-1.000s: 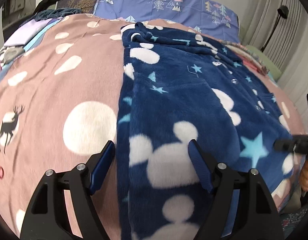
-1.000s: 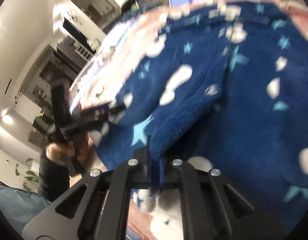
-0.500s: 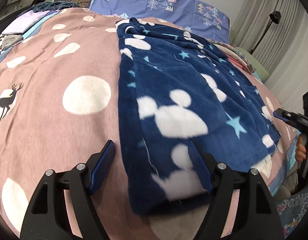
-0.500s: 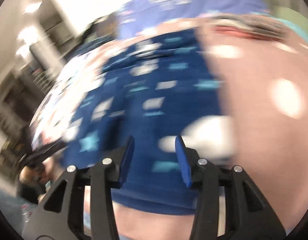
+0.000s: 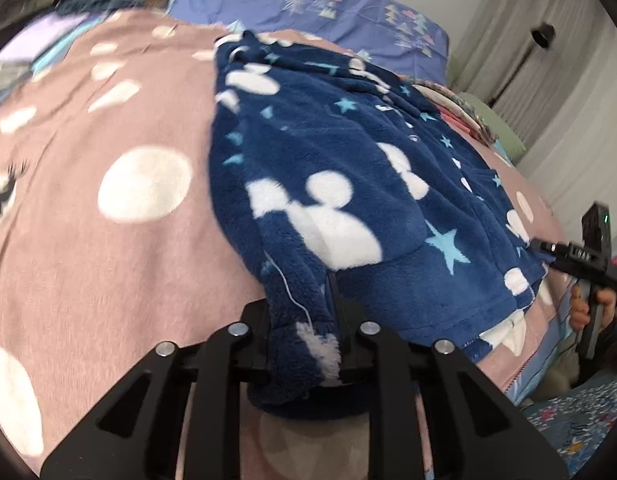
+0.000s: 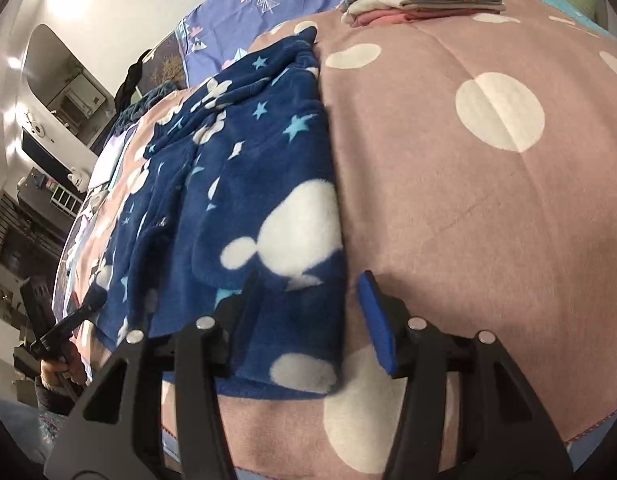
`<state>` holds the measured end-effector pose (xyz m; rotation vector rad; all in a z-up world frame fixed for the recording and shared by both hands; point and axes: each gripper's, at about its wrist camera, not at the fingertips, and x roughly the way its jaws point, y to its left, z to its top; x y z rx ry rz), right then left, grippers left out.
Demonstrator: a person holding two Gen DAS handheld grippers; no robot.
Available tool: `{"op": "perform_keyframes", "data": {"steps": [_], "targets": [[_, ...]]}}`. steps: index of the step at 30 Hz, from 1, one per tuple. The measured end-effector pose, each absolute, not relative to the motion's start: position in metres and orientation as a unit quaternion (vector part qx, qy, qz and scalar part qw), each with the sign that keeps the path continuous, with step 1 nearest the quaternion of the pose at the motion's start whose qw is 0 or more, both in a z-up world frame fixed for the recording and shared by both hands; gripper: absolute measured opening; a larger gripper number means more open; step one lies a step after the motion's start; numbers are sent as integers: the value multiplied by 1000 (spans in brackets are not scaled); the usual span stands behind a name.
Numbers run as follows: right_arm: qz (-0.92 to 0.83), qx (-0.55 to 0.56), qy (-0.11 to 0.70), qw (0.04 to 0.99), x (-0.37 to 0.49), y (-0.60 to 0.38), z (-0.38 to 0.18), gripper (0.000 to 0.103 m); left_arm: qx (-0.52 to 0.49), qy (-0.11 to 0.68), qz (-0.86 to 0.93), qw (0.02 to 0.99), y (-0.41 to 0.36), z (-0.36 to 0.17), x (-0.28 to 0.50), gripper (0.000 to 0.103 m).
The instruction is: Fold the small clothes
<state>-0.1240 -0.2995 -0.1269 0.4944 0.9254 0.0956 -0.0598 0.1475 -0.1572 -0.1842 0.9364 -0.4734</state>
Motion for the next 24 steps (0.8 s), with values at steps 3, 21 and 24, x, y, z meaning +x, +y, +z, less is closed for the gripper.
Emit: {"op": "perform_keyframes", "data": {"steps": [3,21,24], "targets": [[57,252,450,855,-133,-309,-131,52,-113,449,-219,859,159,-159,-63,38],[133,257,480,828,-127,-296,-142,50,-88,439,-252,858,143,-162,-72,59],[137,279,476,823,-121,-297,-145,53,-99,437,-252,857,136,-164,-61,59]]}}
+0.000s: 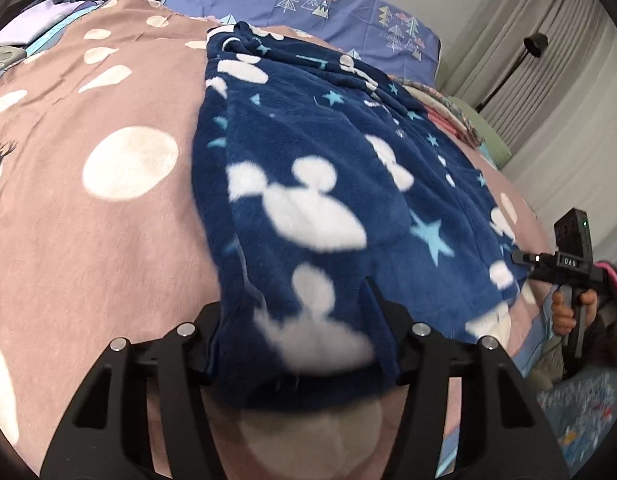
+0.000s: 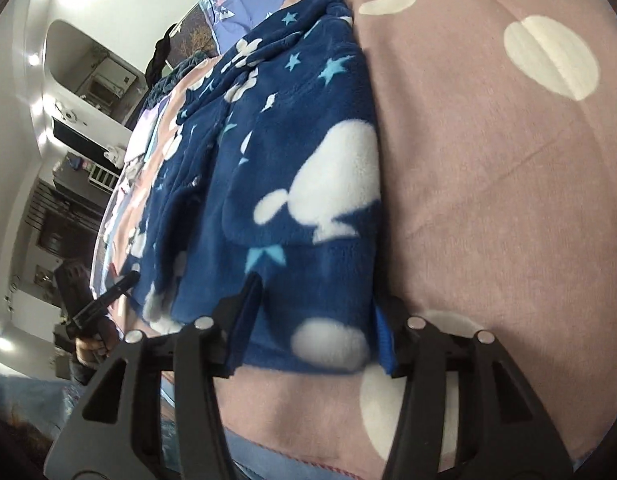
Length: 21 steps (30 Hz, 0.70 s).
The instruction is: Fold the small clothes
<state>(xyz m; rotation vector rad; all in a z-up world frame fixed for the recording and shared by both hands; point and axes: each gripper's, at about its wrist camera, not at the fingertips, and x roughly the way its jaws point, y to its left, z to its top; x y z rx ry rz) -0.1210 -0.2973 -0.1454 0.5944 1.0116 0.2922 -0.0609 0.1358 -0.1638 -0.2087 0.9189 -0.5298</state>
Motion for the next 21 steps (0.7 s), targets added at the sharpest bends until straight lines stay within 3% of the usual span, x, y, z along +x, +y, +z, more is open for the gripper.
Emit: {"op": "perform_keyframes", "data": {"steps": [1,3,4,5,15,21], "targets": [[141,287,470,823,-115,-297,-146,54,-94,435,-252,859,131,-164,-58,58],[140,292,463,825,-101,-292,-149,35,-70,430,-250,864,117,-161,-49,38],[137,293,465,824,-97,-290,-148,13,-78,433,-261,859,115,-159,-47,17],[151,307,465,816,-95,-289,-147,13,-90,432,-269,856,114,-155,-46,14],[225,317,274,880,-125,-298,-3,9,-118,253,-297,913,139,-11,-64,12],[234,223,195,926,-209,-295,64,9,-112,167,-329,922,160,47,-150,12]]}}
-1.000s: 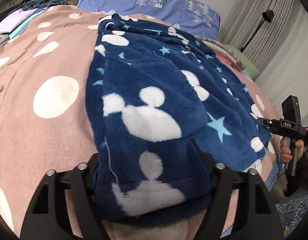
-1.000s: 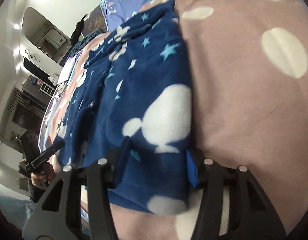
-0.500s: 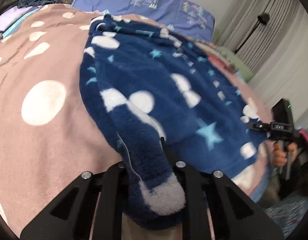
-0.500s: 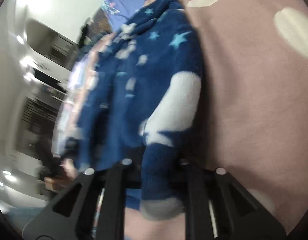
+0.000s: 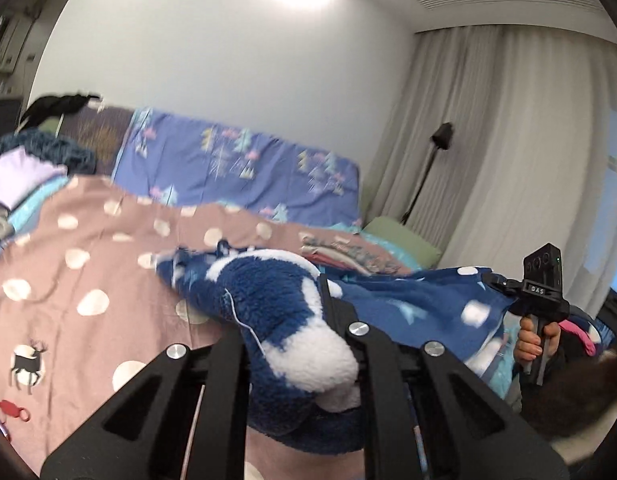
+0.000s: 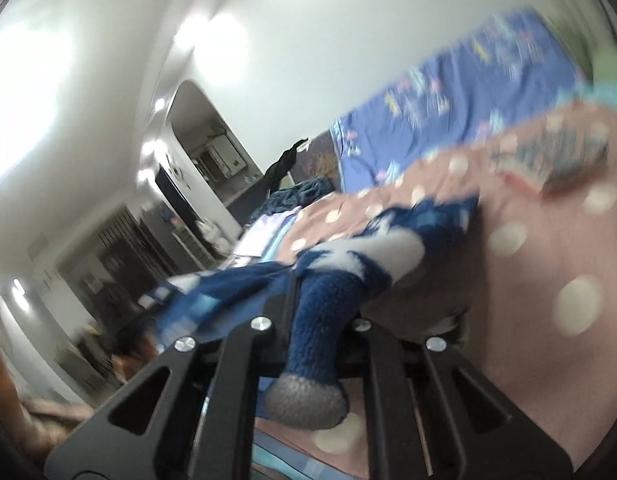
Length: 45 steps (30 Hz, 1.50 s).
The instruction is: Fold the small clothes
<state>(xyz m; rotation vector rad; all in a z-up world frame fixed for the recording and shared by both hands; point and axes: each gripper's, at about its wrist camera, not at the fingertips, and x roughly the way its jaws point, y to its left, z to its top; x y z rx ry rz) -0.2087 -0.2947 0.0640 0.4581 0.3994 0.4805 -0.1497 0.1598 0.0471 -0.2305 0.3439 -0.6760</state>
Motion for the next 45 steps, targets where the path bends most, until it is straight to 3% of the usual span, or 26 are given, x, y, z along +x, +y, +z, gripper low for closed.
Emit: {"op": "perform_keyframes", "data": {"steps": [4,10,24,31,40,45], "targets": [[189,189,223,938,-232,-290,50,10,-94,196,-323,921,154,28,-164,14],[142,239,299,913,-164,-291,-14,10,-114,279,-285,910,138,-26,-103,14],[127,254,254,925,-68,-306,-2,11,-87,260,-266,924,124,-1,-16,17],[96,220,254,937,7,-307,-2,11,-76,268,-238,930,105,-3,63,17],[27,183,362,914,101,-306,-95,12,-65,378,-178,906,86,-109,164,17],[43,187,364,912,94,-310,-99,19,-75,370,-191,906,95,-114,163,23]]}}
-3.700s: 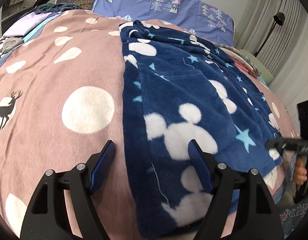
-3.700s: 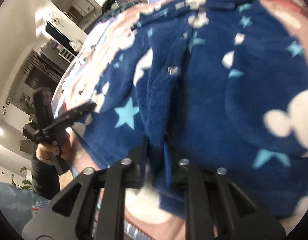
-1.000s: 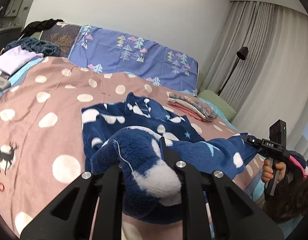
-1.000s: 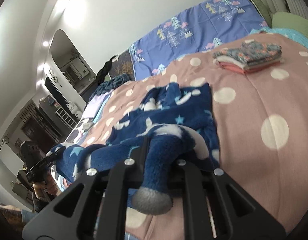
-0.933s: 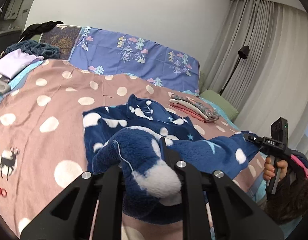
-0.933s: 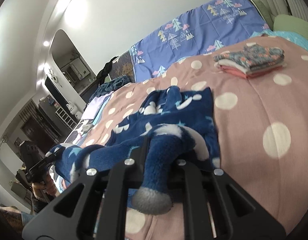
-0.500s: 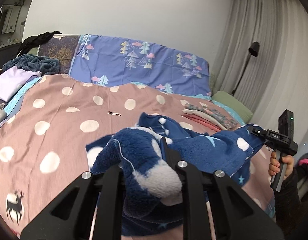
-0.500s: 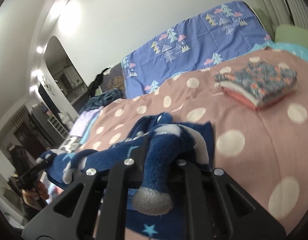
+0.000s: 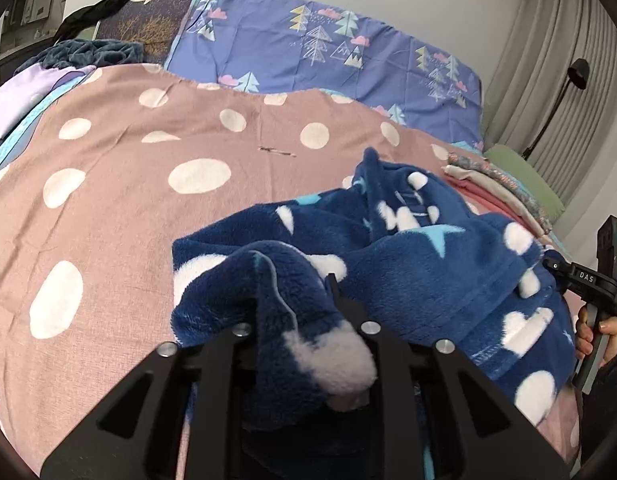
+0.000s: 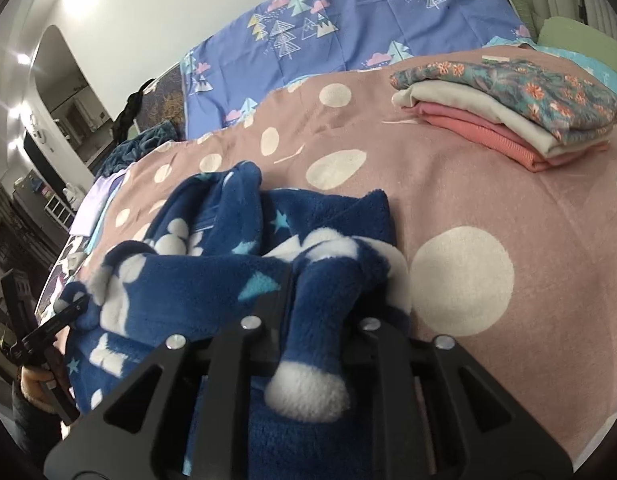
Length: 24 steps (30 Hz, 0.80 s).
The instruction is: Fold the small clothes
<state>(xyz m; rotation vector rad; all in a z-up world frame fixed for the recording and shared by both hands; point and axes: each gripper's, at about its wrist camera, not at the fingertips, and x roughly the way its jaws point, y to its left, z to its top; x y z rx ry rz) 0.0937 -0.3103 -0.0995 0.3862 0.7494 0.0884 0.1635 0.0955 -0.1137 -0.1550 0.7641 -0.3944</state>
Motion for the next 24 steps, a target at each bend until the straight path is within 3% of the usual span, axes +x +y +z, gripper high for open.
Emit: {"op": "perform_keyframes", "data": {"steps": [1,2,3,7,9,12,14,15,16,17,24], "targets": [[46,185,363,912,90,-310,-97,27,-79,369,-194,905,97,-110,162,24],[49,182,361,913,85,-311,-93,43,-82,368,-198,905,98,-106,156,26],[53,176,357,916,78,-311,-88,49,-88,364,-204,905,102,-101,150,28],[63,150,353,921,55,-310,-78,52,-82,359,-215,904,101,-91,127,45],[76,157,363,915,52,-310,-80,52,-66,369,-214,902,97,-92,121,47],[80,162,364,914,54,-307,-80,46,-68,383,-214,896,93,-94,120,47],[87,171,365,911,59,-304,-80,36,-77,387,-213,894,94,-97,126,45],[90,176,368,909,62,-302,-81,31,-83,389,-214,892,94,-98,128,41],[93,182,375,904,67,-301,-82,17,-90,392,-222,888,93,-99,132,25],[94,187,382,900,73,-299,-83,9,-95,393,-231,885,92,-99,134,17],[96,243,321,910,109,-319,-43,8,-126,307,-220,917,100,-43,170,15]]}}
